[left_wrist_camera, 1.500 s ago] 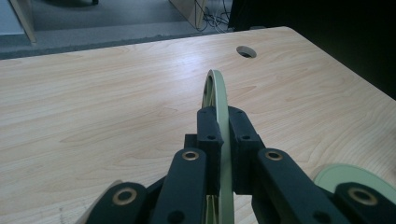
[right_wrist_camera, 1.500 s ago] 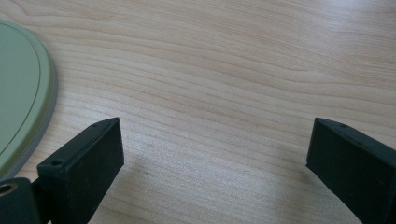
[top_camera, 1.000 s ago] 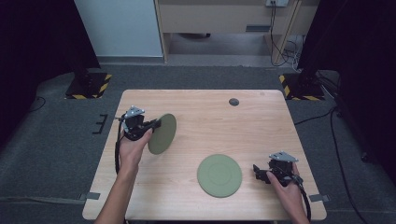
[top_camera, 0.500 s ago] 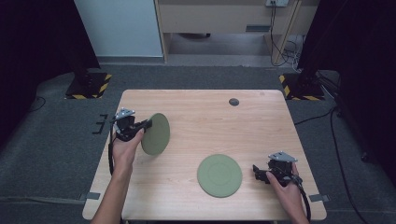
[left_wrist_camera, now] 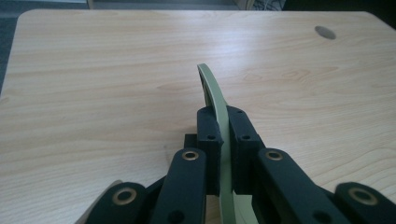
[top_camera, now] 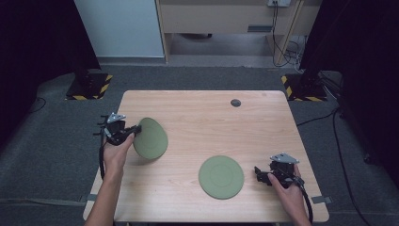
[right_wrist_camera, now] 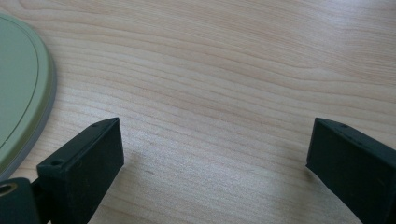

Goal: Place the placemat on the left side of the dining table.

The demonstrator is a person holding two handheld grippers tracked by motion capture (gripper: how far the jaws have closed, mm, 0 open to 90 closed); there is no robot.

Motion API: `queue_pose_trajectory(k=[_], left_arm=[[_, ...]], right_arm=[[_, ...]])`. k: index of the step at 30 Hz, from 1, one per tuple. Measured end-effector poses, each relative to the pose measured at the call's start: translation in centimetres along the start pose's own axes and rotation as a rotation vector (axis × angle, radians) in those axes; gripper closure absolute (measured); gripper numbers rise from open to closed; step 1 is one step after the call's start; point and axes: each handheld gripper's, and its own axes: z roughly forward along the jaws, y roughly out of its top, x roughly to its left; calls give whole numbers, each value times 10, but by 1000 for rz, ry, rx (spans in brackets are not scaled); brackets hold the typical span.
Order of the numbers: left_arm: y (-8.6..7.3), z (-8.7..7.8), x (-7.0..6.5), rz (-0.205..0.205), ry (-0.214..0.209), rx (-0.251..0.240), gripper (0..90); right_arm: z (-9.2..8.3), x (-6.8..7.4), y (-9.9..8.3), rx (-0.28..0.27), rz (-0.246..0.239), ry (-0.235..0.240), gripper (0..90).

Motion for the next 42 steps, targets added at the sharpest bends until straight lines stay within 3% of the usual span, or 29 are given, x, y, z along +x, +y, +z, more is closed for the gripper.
queue_pose_trajectory(k=[21, 28, 42], left_arm=[[-29, 14, 34, -20, 25, 78, 846], [-33, 17, 36, -3, 41, 91, 846], [-42, 21, 44, -12, 42, 104, 837]], right_arm=[[0, 0, 0, 4, 1, -1, 40], [0, 0, 0, 8, -1, -5, 41], [1, 1, 0, 24, 1, -6, 41]])
